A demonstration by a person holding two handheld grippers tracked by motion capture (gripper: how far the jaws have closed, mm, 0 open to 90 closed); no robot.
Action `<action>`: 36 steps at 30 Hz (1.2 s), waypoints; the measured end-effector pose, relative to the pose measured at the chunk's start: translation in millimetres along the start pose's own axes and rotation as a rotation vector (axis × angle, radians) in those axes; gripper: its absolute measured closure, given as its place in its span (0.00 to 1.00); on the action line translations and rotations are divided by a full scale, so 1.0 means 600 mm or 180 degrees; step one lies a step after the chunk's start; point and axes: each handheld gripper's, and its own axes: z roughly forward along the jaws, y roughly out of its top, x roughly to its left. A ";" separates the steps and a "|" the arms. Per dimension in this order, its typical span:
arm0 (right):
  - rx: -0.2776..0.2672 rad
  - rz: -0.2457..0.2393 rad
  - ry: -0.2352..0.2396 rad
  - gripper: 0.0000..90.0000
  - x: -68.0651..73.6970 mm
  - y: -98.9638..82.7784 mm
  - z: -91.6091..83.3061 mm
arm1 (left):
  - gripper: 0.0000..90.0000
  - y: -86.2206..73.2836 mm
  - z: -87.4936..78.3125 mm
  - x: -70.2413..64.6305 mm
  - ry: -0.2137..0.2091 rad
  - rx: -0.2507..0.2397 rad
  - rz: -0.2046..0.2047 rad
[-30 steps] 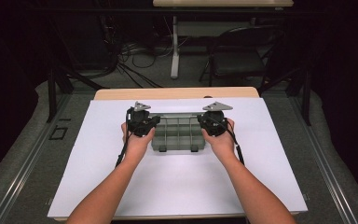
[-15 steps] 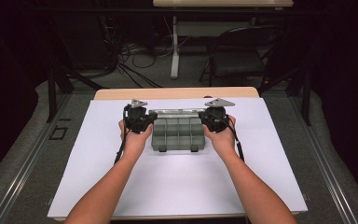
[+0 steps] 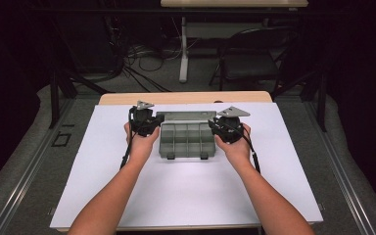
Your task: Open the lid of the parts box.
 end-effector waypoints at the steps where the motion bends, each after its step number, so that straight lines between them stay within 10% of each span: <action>1: -0.0035 -0.0009 -0.0031 0.80 -0.003 -0.004 -0.002 | 1.00 0.001 0.000 0.000 0.0001 0.0001 0.0002; 36: 0.0132 0.0292 -0.0238 0.88 -0.050 -0.039 0.105 | 1.00 0.006 0.008 0.000 0.0068 0.0040 0.0023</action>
